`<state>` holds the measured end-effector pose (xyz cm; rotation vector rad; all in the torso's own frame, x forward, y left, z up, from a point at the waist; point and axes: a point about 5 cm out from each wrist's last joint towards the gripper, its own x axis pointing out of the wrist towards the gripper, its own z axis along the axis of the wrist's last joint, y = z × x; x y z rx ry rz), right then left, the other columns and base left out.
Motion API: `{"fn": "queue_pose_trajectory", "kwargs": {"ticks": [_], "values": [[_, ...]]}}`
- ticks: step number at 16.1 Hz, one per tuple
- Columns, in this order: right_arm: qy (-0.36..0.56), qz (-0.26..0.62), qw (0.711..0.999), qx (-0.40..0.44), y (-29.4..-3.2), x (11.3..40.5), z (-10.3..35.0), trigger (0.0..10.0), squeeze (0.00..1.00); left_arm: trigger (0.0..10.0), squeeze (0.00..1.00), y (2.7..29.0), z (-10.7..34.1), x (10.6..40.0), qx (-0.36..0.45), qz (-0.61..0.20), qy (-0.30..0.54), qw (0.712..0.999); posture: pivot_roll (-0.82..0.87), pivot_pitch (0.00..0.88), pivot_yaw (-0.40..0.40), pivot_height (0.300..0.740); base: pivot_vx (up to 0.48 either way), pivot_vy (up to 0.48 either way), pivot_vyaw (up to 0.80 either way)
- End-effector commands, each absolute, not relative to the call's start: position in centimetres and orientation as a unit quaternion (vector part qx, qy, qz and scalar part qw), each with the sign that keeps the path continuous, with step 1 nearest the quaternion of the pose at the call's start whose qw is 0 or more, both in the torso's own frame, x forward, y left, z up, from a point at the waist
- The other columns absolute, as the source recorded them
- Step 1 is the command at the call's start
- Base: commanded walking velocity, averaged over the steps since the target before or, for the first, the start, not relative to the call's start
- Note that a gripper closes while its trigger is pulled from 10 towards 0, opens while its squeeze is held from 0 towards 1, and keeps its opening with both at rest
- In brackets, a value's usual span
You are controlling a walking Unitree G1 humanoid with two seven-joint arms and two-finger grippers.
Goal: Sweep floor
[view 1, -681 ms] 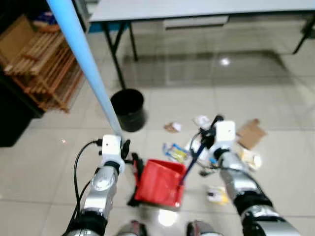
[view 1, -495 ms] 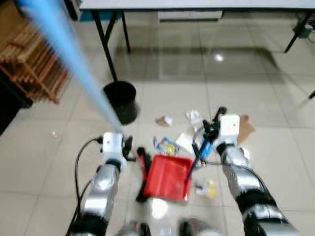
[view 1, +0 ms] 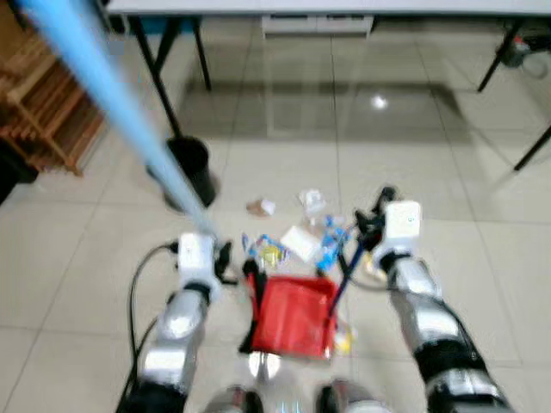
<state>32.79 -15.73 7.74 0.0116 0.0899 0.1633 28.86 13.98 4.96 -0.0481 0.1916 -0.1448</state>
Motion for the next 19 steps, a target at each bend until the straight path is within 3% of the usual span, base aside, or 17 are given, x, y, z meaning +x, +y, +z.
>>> {"fn": "queue_pose_trajectory", "kwargs": {"ticks": [1, 8, 19], "values": [[0.032, 0.088, 0.995, 0.028, -15.3, 33.0, 8.4, 10.0, 0.00, 10.0, 0.00, 13.4, 4.5, 28.5, -0.039, -0.083, 0.111, 0.990, -0.18, 0.160, 0.093, 0.740, 0.000, -0.454, 0.00], [0.027, 0.086, 0.995, 0.030, -15.4, 33.4, 9.2, 10.0, 0.00, 10.0, 0.00, 13.5, 4.5, 28.3, -0.036, -0.084, 0.119, 0.989, -0.18, 0.153, 0.093, 0.740, 0.000, -0.380, 0.00], [0.003, 0.070, 0.998, -0.002, -17.3, 34.3, 10.7, 10.0, 0.00, 10.0, 0.00, 13.1, 4.7, 28.1, -0.051, -0.096, 0.119, 0.987, -0.18, 0.157, 0.096, 0.740, 0.000, 0.000, 0.00]]}}
